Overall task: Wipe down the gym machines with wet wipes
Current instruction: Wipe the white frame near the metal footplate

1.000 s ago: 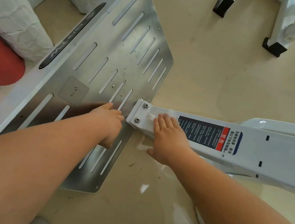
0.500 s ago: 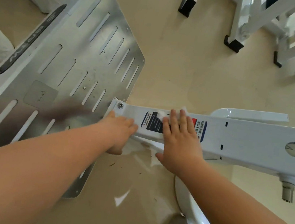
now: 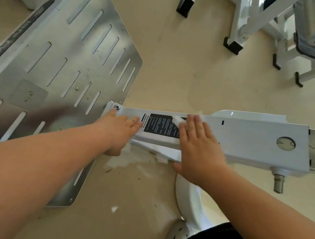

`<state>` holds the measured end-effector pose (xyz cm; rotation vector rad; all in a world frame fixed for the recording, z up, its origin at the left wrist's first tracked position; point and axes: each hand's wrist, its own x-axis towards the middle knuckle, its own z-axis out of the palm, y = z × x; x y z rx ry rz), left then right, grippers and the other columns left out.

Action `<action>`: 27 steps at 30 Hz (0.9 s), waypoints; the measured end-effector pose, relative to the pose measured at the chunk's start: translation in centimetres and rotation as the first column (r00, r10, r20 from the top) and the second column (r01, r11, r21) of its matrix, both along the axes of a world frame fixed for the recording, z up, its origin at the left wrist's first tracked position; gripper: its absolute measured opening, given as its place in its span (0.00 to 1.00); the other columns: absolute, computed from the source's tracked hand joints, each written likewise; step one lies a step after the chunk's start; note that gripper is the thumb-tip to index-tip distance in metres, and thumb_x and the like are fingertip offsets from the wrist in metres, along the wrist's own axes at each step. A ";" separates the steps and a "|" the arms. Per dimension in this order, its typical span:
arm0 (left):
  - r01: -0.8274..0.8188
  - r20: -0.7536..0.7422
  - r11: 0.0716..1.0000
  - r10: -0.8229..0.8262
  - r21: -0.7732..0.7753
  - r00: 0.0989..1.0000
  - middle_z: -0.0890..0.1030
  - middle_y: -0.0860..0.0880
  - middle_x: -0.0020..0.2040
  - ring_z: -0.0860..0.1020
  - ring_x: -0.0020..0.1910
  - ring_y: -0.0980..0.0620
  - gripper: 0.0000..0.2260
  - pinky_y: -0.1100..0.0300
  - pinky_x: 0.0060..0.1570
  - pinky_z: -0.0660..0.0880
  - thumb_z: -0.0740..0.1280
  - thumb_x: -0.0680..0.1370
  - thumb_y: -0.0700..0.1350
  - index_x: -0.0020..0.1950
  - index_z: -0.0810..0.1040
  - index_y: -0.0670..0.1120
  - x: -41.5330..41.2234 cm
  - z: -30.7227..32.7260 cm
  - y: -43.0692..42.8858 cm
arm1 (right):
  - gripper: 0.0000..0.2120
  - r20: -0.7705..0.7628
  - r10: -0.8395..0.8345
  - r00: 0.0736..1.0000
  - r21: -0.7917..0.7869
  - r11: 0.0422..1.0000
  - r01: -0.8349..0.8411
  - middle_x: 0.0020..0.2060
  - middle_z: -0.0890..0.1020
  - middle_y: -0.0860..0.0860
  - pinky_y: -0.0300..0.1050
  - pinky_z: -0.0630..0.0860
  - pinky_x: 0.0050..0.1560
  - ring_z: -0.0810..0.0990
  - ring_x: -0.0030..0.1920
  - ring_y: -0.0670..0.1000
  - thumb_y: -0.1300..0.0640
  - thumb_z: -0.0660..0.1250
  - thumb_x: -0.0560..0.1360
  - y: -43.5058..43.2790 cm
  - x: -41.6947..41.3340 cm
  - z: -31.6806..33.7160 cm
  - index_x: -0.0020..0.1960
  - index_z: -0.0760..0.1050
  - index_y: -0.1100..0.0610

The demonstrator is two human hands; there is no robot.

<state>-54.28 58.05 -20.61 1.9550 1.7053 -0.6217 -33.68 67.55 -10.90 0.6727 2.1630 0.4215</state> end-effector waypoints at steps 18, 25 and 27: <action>0.016 0.143 1.000 -0.020 0.027 0.990 0.32 0.46 0.81 0.59 0.79 0.44 0.47 0.44 0.73 0.63 0.64 0.79 0.60 0.80 0.31 0.48 3.5 1.1 0.3 | 0.53 -0.211 -0.361 0.908 0.096 0.917 0.387 0.81 0.37 0.61 0.58 0.40 0.81 0.35 0.82 0.60 0.25 0.52 0.76 3.1 3.0 8.0 0.83 0.36 0.60; -0.020 0.161 0.999 0.015 0.027 0.987 0.34 0.45 0.81 0.58 0.79 0.45 0.45 0.48 0.73 0.64 0.62 0.79 0.61 0.81 0.34 0.46 4.2 1.0 0.8 | 0.53 -0.036 0.021 0.999 -0.203 0.979 -0.028 0.79 0.31 0.61 0.60 0.33 0.79 0.28 0.79 0.61 0.27 0.55 0.77 -2.5 2.3 1.5 0.81 0.31 0.61; -0.024 0.163 0.999 0.020 0.025 0.986 0.35 0.46 0.82 0.61 0.78 0.44 0.43 0.47 0.72 0.66 0.61 0.80 0.61 0.82 0.35 0.48 4.2 1.2 1.2 | 0.53 -0.062 -0.043 0.997 -0.163 0.986 0.032 0.80 0.32 0.60 0.58 0.34 0.80 0.29 0.80 0.59 0.27 0.54 0.77 -1.3 2.7 2.9 0.82 0.32 0.60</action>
